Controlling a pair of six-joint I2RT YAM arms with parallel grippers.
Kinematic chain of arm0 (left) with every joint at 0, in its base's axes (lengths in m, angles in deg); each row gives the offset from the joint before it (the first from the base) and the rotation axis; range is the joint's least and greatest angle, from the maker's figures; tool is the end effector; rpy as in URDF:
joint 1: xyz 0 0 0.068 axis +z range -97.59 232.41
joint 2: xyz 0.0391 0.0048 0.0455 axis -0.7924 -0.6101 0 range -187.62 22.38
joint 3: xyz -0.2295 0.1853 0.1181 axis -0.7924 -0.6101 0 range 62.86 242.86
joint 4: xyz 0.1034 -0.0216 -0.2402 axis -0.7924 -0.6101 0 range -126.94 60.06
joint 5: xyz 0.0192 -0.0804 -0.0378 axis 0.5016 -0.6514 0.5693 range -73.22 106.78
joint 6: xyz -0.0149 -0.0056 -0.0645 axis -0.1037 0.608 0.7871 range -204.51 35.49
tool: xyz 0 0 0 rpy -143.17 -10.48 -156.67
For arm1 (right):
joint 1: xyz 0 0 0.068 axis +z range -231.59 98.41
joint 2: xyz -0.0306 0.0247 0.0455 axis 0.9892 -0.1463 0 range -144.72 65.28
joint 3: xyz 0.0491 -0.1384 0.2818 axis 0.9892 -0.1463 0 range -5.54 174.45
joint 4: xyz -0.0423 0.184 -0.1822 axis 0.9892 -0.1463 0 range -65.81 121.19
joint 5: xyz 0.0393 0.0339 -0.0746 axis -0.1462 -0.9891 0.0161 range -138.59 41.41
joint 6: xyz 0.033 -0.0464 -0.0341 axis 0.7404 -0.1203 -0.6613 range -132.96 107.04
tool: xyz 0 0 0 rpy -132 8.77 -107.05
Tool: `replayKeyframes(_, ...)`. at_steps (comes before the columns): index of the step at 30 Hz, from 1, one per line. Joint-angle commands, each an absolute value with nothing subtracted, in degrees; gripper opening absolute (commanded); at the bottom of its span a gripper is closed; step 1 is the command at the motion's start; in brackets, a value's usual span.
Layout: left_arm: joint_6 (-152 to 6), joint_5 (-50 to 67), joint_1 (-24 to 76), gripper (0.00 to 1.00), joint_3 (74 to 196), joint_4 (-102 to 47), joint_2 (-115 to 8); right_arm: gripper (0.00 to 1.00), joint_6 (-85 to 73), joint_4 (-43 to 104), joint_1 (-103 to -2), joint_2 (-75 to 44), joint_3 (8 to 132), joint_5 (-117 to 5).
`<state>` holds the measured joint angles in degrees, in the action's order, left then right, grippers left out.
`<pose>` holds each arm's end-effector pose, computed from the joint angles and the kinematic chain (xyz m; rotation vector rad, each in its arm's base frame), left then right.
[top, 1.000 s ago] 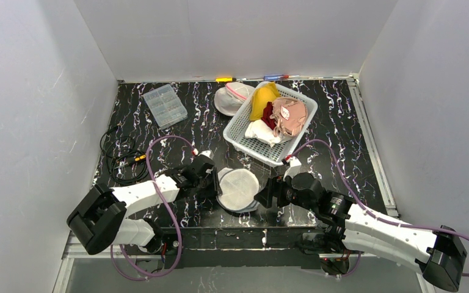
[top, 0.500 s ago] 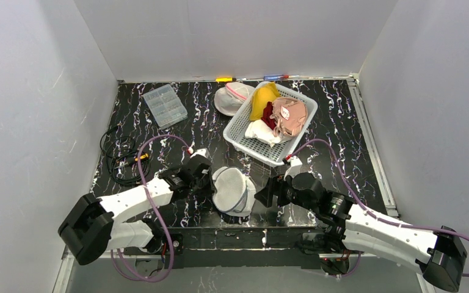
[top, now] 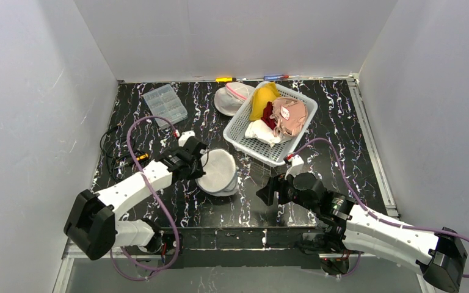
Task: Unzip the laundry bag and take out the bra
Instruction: Move the laundry bag to the center of the board.
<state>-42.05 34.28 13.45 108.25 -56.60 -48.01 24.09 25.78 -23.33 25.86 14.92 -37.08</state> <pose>0.1976 -0.1394 0.2586 -0.2043 2.4251 -0.2676 0.0862 0.1192 0.2356 -0.2511 2.0799 0.8544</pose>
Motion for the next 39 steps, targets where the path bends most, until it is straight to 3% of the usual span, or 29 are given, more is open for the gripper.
replayKeyframes(1, -42.17, 39.57, 19.45, 0.0, 111.71, -63.65, -50.37, 0.85, 21.87, 28.82, -23.13, 26.09, 17.98, -35.69)
replayKeyframes(13, -44.89, 38.61, 41.97, 0.0, 119.45, -66.9, -56.35, 0.85, 20.93, 30.1, -23.13, 25.83, 16.92, -36.64)
replayKeyframes(27, -46.62, 36.07, 51.36, 0.0, 127.28, -66.25, -69.21, 0.86, 17.73, 30.3, -23.09, 24.94, 16.71, -37.22)
replayKeyframes(33, -46.63, 30.09, 51.32, 0.28, 124.97, -65.29, -65.18, 0.86, 17.14, 30.74, -23.14, 23.91, 16.78, -37.52)
replayKeyframes(39, -46.75, 28.55, 51.26, 0.38, 122.36, -65.68, -59.96, 0.86, 16.91, 30.75, -23.09, 23.71, 16.79, -37.73)
